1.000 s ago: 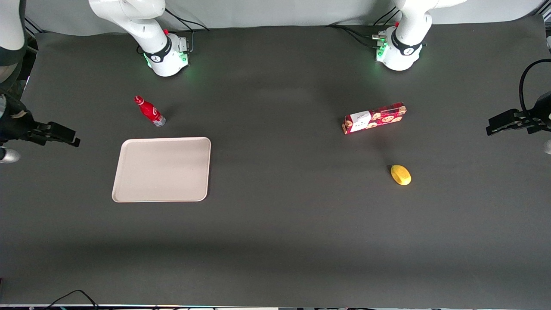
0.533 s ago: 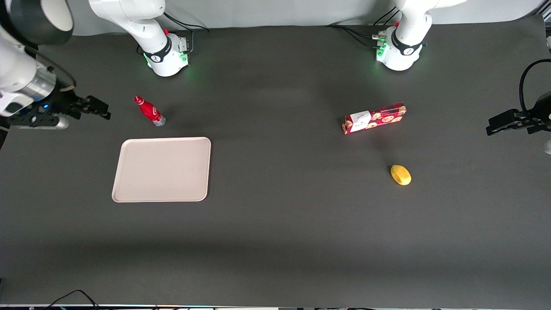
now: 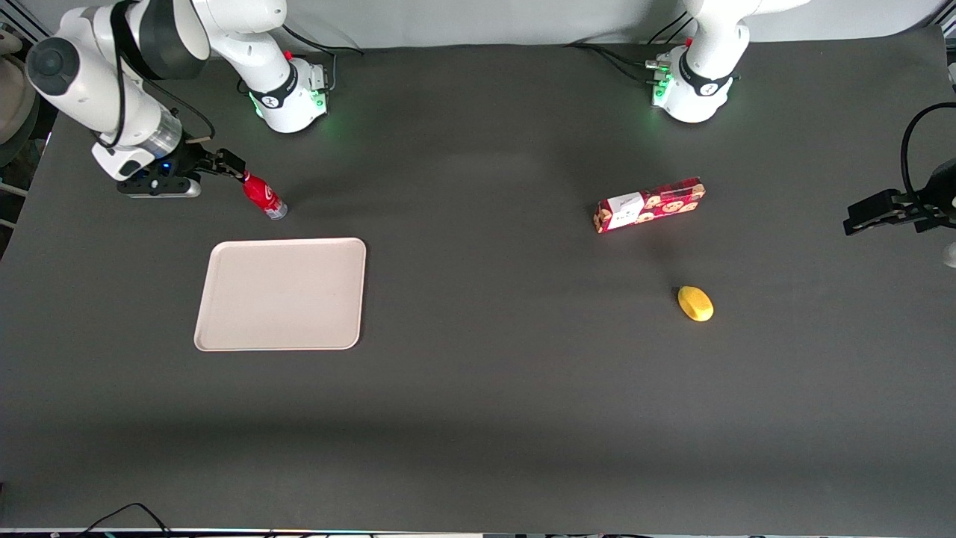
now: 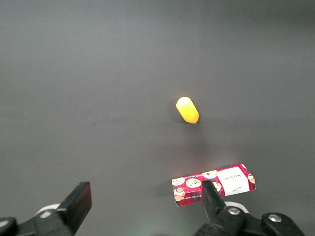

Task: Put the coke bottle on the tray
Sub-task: 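Close the right gripper around the red bottle's neck and lift it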

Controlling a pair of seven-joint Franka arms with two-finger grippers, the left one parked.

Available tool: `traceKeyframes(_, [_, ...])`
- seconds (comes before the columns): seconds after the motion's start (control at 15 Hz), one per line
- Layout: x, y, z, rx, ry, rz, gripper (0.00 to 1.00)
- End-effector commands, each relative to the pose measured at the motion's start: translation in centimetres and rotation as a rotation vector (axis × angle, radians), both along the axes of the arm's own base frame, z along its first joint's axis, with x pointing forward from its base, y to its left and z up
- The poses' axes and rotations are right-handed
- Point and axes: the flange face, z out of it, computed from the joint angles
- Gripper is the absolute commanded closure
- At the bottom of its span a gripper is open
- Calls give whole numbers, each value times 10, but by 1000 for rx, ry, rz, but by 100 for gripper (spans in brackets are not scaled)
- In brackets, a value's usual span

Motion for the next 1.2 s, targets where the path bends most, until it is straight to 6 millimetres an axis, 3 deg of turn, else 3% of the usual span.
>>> traceKeyframes(0.0, [-17, -4, -19, 0, 22, 44, 0])
traceKeyframes(0.4, [-39, -11, -62, -22, 43, 51, 0])
traceKeyframes(0.93, [-47, -12, -76, -20, 72, 49, 0])
traceKeyframes(1.13, [-46, -12, -82, -21, 82, 49, 10])
